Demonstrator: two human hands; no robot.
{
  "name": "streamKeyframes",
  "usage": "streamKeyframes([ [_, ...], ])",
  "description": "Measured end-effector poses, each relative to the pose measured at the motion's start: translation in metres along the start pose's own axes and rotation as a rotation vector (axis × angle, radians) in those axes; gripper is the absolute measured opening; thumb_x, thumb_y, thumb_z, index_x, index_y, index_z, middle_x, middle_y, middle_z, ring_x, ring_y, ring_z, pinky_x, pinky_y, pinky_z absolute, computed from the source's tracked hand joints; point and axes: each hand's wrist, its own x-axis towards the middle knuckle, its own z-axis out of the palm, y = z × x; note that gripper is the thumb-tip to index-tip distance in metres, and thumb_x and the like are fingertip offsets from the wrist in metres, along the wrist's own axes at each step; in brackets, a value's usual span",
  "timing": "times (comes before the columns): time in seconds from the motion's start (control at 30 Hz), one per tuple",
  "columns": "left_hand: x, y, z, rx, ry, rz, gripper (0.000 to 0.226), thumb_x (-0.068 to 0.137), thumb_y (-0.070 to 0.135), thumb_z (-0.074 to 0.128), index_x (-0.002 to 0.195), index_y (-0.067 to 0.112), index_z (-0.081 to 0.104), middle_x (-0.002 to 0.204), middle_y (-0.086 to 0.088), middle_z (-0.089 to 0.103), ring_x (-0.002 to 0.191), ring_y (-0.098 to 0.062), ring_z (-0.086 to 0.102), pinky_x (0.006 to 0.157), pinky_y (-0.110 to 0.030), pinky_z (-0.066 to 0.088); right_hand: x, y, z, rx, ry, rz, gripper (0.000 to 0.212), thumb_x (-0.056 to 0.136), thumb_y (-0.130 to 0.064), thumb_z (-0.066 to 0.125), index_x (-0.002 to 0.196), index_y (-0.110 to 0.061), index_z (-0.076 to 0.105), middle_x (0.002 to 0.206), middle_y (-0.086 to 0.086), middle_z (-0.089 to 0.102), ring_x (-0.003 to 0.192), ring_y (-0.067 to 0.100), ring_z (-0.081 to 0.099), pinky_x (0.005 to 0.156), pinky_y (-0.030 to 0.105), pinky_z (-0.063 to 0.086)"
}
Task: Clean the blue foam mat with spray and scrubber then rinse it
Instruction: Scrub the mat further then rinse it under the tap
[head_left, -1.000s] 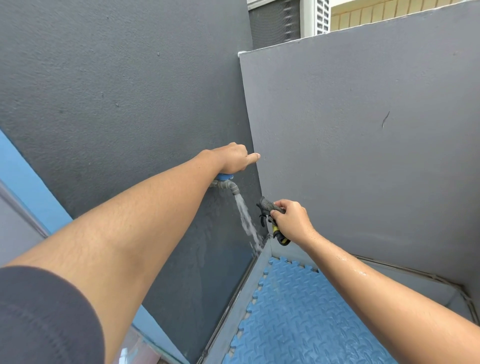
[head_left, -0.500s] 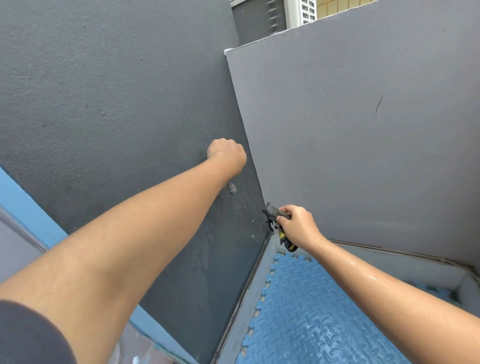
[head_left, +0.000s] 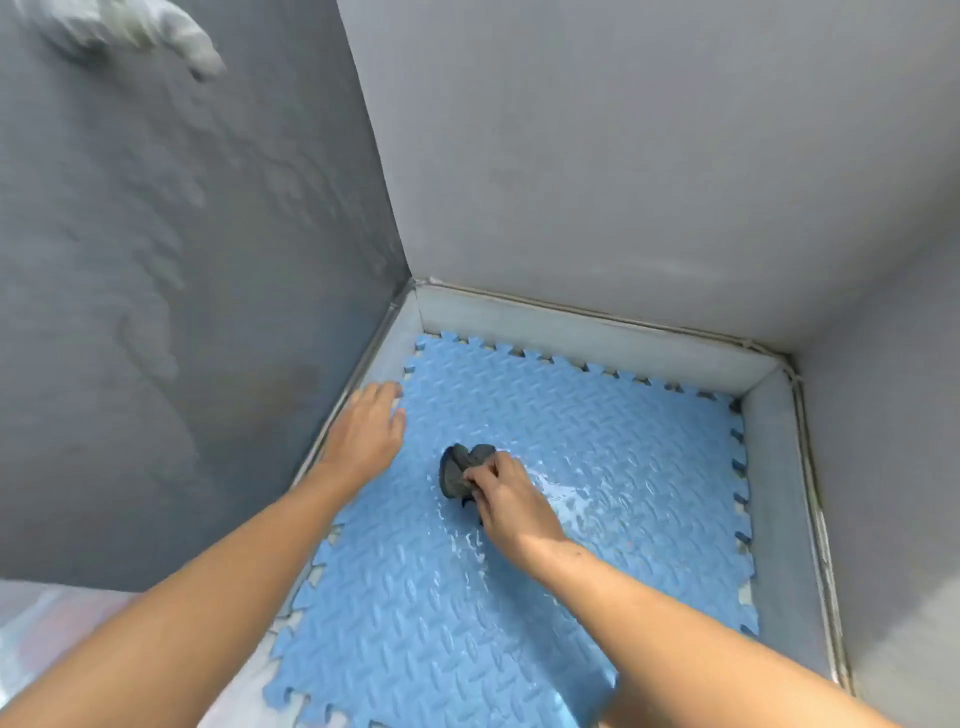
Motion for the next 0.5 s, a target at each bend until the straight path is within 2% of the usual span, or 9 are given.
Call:
streamKeyframes([
  [0.07, -0.003, -0.019, 0.044, -0.036, -0.047, -0.077, 0.05, 0.094, 0.032, 0.04, 0.129, 0.003, 0.06, 0.122, -0.021, 0.064, 0.113, -0.044, 0.06, 0.1, -0.052, 0.048, -0.01, 0.005, 0.034, -0.064, -0.076, -0.114, 0.028, 0.096, -0.017, 0.051, 0.123, -0.02, 0.057, 0.117, 0.007, 0.045, 0.111, 0.028, 0.044, 0.079, 0.039, 0.047],
  [0.17, -0.001, -0.025, 0.087, -0.02, -0.091, -0.1, 0.042, 0.1, 0.02, 0.055, 0.137, 0.001, 0.057, 0.133, -0.025, 0.059, 0.122, -0.047, 0.055, 0.107, -0.053, 0.043, -0.019, 0.017, 0.073, -0.163, -0.202, -0.303, 0.032, 0.088, -0.008, 0.057, 0.119, -0.015, 0.06, 0.111, 0.01, 0.049, 0.102, 0.032, 0.049, 0.076, 0.041, 0.047],
  [0.23, 0.003, -0.025, 0.101, 0.001, -0.09, -0.082, 0.045, 0.102, 0.023, 0.056, 0.142, 0.003, 0.054, 0.144, -0.024, 0.053, 0.131, -0.045, 0.049, 0.112, -0.053, 0.039, -0.016, 0.034, 0.079, -0.177, -0.166, -0.346, 0.04, 0.084, -0.005, 0.061, 0.122, -0.019, 0.06, 0.113, 0.009, 0.05, 0.099, 0.03, 0.049, 0.075, 0.039, 0.048],
  [0.33, 0.006, -0.033, 0.115, 0.023, -0.098, -0.047, 0.053, 0.1, 0.036, 0.046, 0.142, 0.005, 0.055, 0.148, -0.024, 0.05, 0.133, -0.044, 0.049, 0.111, -0.054, 0.04, 0.002, 0.081, 0.052, -0.164, -0.004, -0.192, 0.047, 0.083, -0.007, 0.067, 0.125, -0.026, 0.059, 0.119, 0.003, 0.049, 0.103, 0.025, 0.049, 0.075, 0.036, 0.051],
  [0.43, 0.002, -0.042, 0.127, 0.034, -0.116, -0.018, 0.053, 0.103, 0.038, 0.043, 0.144, 0.006, 0.052, 0.151, -0.022, 0.046, 0.136, -0.043, 0.047, 0.111, -0.055, 0.041, 0.017, 0.154, -0.006, -0.168, 0.184, 0.103, 0.041, 0.09, -0.013, 0.061, 0.13, -0.023, 0.059, 0.123, 0.004, 0.047, 0.111, 0.024, 0.047, 0.074, 0.039, 0.052],
  [0.5, -0.003, -0.044, 0.134, 0.039, -0.085, 0.006, 0.053, 0.105, 0.037, 0.043, 0.147, 0.005, 0.05, 0.156, -0.022, 0.043, 0.143, -0.043, 0.041, 0.116, -0.054, 0.035, 0.018, 0.203, -0.046, -0.179, 0.319, 0.297, 0.039, 0.094, -0.013, 0.056, 0.133, -0.019, 0.056, 0.125, 0.007, 0.045, 0.11, 0.025, 0.049, 0.081, 0.039, 0.052],
])
